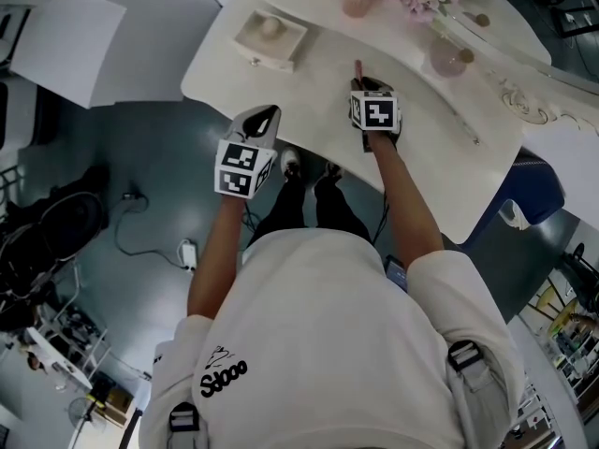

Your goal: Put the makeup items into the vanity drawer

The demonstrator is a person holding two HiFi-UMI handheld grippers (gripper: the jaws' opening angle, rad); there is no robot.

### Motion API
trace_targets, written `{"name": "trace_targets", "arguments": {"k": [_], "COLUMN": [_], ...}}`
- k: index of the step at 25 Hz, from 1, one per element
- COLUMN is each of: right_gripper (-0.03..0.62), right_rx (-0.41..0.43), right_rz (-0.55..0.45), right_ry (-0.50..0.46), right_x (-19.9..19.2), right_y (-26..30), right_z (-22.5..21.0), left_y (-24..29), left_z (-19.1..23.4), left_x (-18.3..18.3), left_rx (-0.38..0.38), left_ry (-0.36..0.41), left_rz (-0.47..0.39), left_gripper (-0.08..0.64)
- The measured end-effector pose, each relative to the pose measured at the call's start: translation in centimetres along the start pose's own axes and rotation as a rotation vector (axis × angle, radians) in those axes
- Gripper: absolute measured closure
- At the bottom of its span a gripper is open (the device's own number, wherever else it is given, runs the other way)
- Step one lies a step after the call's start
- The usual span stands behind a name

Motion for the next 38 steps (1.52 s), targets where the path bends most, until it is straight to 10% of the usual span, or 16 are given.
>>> {"name": "trace_targets", "arguments": {"k": [12, 24, 38], "right_gripper": [0.548, 0.548, 0.546], "right_rx": [0.108, 0.286, 0.312], "right_rz": [-0.015, -0.200, -0.009], "right_ry": [-0.009, -0.263, -0.515], "right_x": [0.8, 9.3, 15.1], "right_y": [-2.3, -8.6, -0.3], "right_z": [1.1, 4.8, 13.7], "left_y": [-1.5, -5.0, -4.4], "left_z": [0.3, 4.4, 11.9], "left_x": [2.1, 7.4, 10.0], "left_rx": [0.034, 0.167, 0.063], "left_ry": [0.020, -0.017, 0.076], "left_rz": [-0.058, -0.210, -0.213], "left_gripper": [0.545, 0.543, 0.543]}}
Point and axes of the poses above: the fingertips, and each gripper's own axes: y forward along the fingers, z to its left, x out of its top, the point moved 3 cm from there along -y, backward along the fingers, and after that the axes turned 3 degrees about -y, right-handed, at the moved point
